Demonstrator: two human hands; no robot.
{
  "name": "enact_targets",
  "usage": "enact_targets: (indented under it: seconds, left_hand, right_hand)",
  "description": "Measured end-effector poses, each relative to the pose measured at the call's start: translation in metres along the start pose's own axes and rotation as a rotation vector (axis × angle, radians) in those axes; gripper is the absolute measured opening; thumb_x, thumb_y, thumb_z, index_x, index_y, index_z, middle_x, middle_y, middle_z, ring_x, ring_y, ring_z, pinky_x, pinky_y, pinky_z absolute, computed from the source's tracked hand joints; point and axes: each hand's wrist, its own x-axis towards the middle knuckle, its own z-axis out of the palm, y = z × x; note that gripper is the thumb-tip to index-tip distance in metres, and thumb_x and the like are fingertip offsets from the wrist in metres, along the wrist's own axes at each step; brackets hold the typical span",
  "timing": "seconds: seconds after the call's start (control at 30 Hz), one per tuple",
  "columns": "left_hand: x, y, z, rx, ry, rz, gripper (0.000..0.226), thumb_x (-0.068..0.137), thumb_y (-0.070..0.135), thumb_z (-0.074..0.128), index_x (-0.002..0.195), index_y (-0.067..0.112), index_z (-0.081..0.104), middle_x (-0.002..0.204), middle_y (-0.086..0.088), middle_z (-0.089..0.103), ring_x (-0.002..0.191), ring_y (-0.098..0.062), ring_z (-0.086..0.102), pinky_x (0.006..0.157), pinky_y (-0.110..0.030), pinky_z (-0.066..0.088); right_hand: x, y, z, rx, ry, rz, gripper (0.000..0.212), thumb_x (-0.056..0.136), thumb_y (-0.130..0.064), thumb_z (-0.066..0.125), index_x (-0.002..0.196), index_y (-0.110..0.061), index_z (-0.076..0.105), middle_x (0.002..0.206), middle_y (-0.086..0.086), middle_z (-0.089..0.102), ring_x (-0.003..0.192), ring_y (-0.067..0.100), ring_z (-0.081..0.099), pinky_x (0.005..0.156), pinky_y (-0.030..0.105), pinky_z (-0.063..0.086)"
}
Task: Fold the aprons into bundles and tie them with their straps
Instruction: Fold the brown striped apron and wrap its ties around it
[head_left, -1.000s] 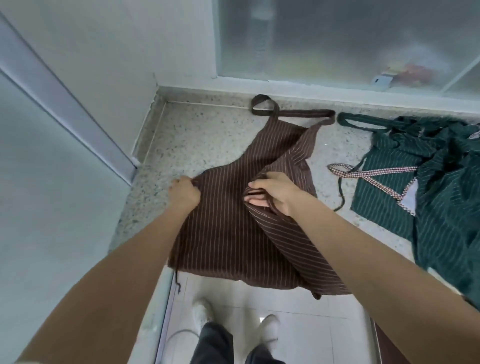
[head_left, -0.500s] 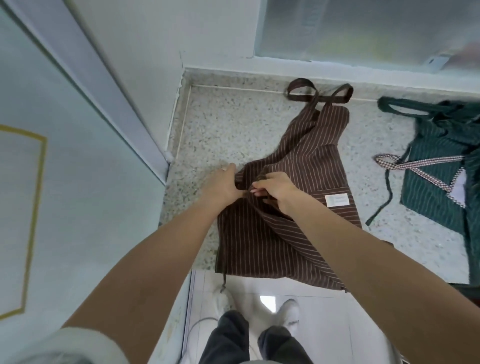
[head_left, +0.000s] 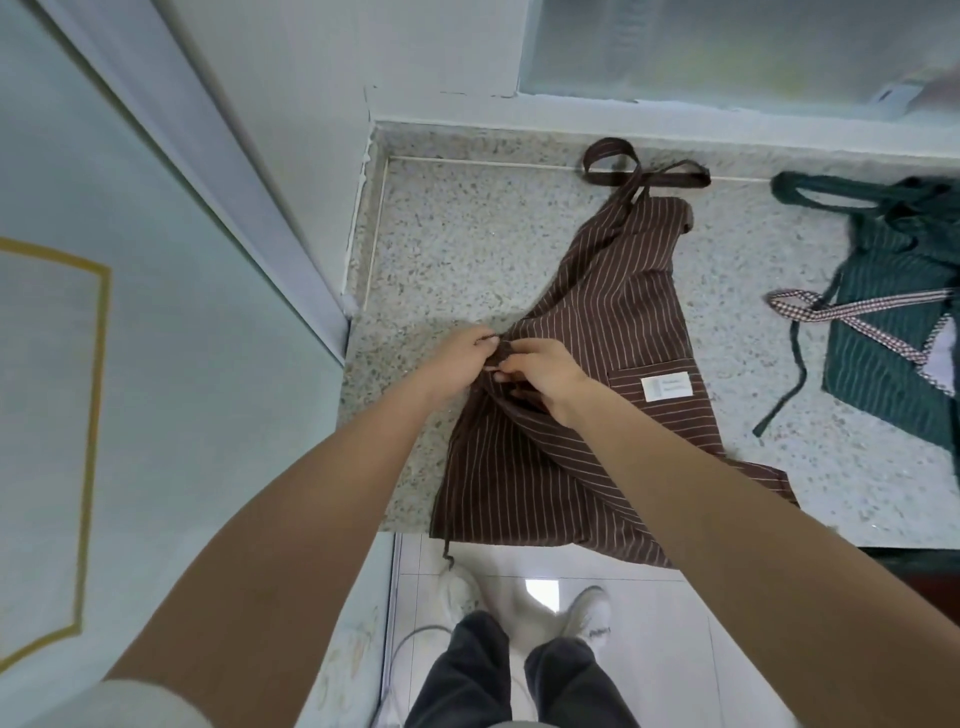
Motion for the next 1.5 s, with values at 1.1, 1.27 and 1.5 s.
enact_targets:
  seconds: [1.1,1.27,1.5]
  left_hand:
    - [-0.029,0.034,0.094,1.032,-0.210,-0.024,0.096,0.073,0.056,0.070,0.148,0.039,0.012,0.151,-0.015,-0.001,0.138,-0.042,0.004,0.107,-0.057,0.029]
    - [-0.037,0.022,0.111,1.164,-0.218,-0.014,0.127,0.061,0.052,0.081,0.149,0.033,-0.009,0.150,-0.015,-0.004,0.139,-0.041,-0.003,0.107,-0.063,0.020]
    - [-0.064,-0.009,0.107,1.127,0.055,0.093,0.123,0.062,0.057,0.077,0.150,0.023,-0.002,0.156,-0.015,-0.007,0.144,-0.030,-0.008,0.115,-0.050,-0.005]
  right_hand:
    - [-0.074,0.079,-0.155,-1.063,0.148,0.128,0.067,0.092,-0.027,0.056,0.147,-0.021,0.019,0.130,0.018,0.054,0.115,0.034,0.053,0.095,0.038,0.043]
    - [-0.099,0.094,-0.149,-0.824,-0.137,0.335,0.111,0.082,-0.021,0.072,0.146,-0.034,-0.018,0.082,0.012,0.068,0.059,0.017,0.067,0.047,0.021,0.049]
    - [-0.093,0.119,-0.141,-0.975,0.207,0.012,0.072,0.088,-0.022,0.064,0.147,-0.023,0.024,0.129,0.017,0.046,0.109,0.030,0.055,0.090,0.031,0.045]
